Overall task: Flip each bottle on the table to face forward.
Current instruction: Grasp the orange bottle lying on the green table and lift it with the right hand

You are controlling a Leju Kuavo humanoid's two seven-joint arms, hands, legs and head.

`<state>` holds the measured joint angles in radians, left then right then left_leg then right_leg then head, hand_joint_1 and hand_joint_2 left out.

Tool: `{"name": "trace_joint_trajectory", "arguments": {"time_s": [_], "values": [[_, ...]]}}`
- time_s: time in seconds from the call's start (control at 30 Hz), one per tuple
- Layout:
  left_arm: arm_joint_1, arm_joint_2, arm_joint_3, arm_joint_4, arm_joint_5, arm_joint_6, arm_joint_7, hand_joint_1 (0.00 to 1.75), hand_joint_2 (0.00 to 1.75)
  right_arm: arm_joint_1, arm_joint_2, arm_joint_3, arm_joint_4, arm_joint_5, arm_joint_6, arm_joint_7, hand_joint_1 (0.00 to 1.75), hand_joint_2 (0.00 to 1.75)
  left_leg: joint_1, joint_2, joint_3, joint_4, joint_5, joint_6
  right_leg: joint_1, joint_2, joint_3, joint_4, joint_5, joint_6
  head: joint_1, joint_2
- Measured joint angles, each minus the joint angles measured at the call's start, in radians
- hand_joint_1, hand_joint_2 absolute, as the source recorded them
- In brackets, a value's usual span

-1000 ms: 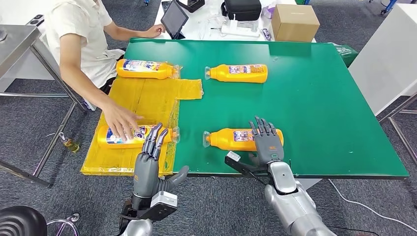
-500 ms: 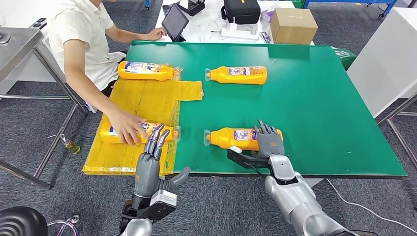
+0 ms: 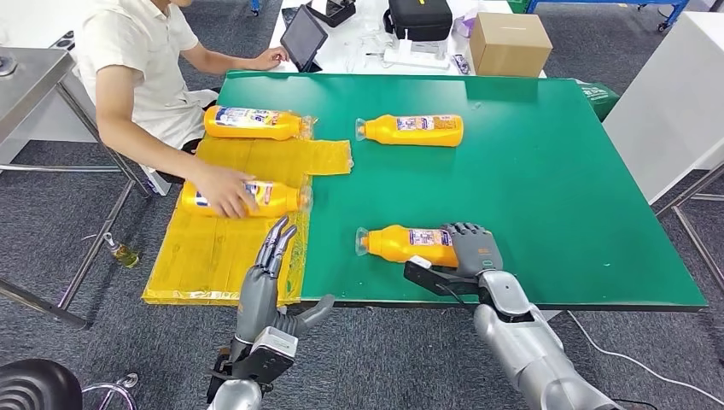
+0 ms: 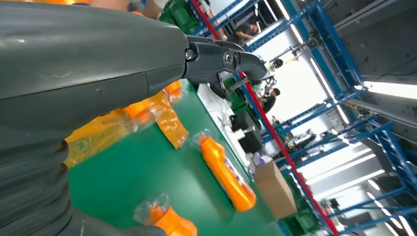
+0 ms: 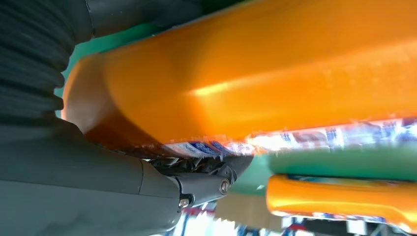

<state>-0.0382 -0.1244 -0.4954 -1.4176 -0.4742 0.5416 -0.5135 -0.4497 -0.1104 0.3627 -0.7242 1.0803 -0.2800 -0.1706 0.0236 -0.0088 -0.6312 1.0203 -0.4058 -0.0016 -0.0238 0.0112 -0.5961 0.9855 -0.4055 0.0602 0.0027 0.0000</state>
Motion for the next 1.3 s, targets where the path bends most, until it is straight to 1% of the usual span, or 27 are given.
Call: {"name": "trace_joint_trajectory", "arguments": {"time_s": [0.07,0.13,0.2,0.27,0.33,0.4,0.47,0.53,0.73,0.9,0.97,1.17,1.3], "values": [[0.001,-0.001,0.0,0.0,0.048,-0.016,-0.011,0.0,1.75,0.011,-0.007,-0.006,-0.031,-0.127,0.05,-0.094,1.75,1.75,0.0,0.001,0.001,0.0,-0.001,-0.001,0.0,0.001,0.0,0.0,0.0,0.0,0.0,0.0],[0.004,-0.008,0.004,0.0,0.135,-0.04,-0.009,0.0,1.75,0.037,-0.007,-0.013,-0.074,-0.253,0.088,-0.178,1.75,1.75,0.0,0.003,0.002,0.0,-0.002,-0.002,0.0,0.002,0.0,0.0,0.0,0.0,0.0,0.0],[0.011,-0.022,0.011,0.0,0.242,-0.068,0.011,0.0,1.75,0.079,0.003,-0.016,-0.128,-0.343,0.1,-0.225,1.75,1.75,0.001,0.003,0.002,0.0,-0.003,-0.002,0.0,0.002,0.0,0.0,0.0,0.0,0.0,0.0],[0.019,-0.038,0.019,0.001,0.371,-0.107,0.047,0.0,1.75,0.127,0.021,-0.017,-0.186,-0.404,0.085,-0.247,1.75,1.75,0.001,0.003,0.002,0.0,-0.003,-0.002,0.001,0.002,0.0,0.0,0.0,-0.001,0.0,0.0],[0.027,-0.049,0.027,0.003,0.531,-0.161,0.084,0.0,1.75,0.171,0.046,-0.015,-0.243,-0.453,0.051,-0.264,1.75,1.75,0.001,0.003,0.0,0.0,-0.002,-0.002,0.001,0.002,-0.001,0.0,0.0,-0.001,0.0,0.0],[0.033,-0.055,0.032,0.007,0.667,-0.204,0.104,0.0,1.75,0.207,0.073,-0.01,-0.288,-0.494,0.013,-0.277,1.75,1.75,0.001,0.003,-0.002,0.0,-0.002,-0.002,0.001,0.002,-0.003,0.001,0.0,-0.001,0.0,0.0],[0.037,-0.057,0.033,0.009,0.754,-0.225,0.112,0.0,1.75,0.231,0.098,-0.002,-0.32,-0.533,-0.025,-0.29,1.75,1.75,0.001,0.003,-0.004,0.0,-0.002,-0.002,0.001,0.002,-0.005,0.001,0.0,-0.001,0.0,0.0],[0.039,-0.057,0.031,0.009,0.807,-0.236,0.116,0.0,1.75,0.242,0.12,0.008,-0.342,-0.564,-0.056,-0.301,1.75,1.75,0.001,0.003,-0.006,0.0,-0.001,-0.002,0.001,0.002,-0.006,0.001,0.0,-0.001,0.0,0.0],[0.039,-0.053,0.014,0.007,0.862,-0.272,0.121,0.0,1.75,0.245,0.163,0.049,-0.355,-0.596,-0.082,-0.315,1.75,1.75,0.0,0.002,-0.008,0.0,-0.001,-0.002,0.0,0.002,-0.008,0.001,0.0,-0.001,0.0,0.0],[0.032,-0.046,-0.013,-0.006,0.824,-0.304,0.087,0.0,1.75,0.23,0.186,0.099,-0.34,-0.586,-0.072,-0.319,1.75,1.75,0.0,0.003,-0.008,0.0,-0.001,-0.002,0.0,0.002,-0.009,0.001,0.0,-0.001,0.0,0.0],[0.026,-0.044,-0.023,-0.008,0.819,-0.311,0.09,0.0,1.75,0.22,0.197,0.125,-0.33,-0.574,-0.063,-0.322,1.75,1.75,0.001,0.003,-0.008,0.0,-0.001,-0.002,0.0,0.002,-0.009,0.001,0.0,-0.001,0.0,0.0],[0.006,-0.043,-0.028,-0.007,0.838,-0.318,0.097,0.0,1.75,0.192,0.226,0.205,-0.301,-0.554,-0.05,-0.322,1.75,1.75,0.001,0.002,-0.009,0.0,-0.001,-0.002,0.0,0.002,-0.009,0.001,0.0,-0.001,0.0,0.0],[-0.004,-0.043,-0.026,-0.006,0.846,-0.313,0.102,0.0,1.75,0.182,0.233,0.242,-0.288,-0.543,-0.066,-0.322,1.75,1.75,0.0,0.002,-0.009,0.0,-0.001,-0.002,0.0,0.001,-0.009,0.001,0.0,-0.001,0.0,0.0]]}}
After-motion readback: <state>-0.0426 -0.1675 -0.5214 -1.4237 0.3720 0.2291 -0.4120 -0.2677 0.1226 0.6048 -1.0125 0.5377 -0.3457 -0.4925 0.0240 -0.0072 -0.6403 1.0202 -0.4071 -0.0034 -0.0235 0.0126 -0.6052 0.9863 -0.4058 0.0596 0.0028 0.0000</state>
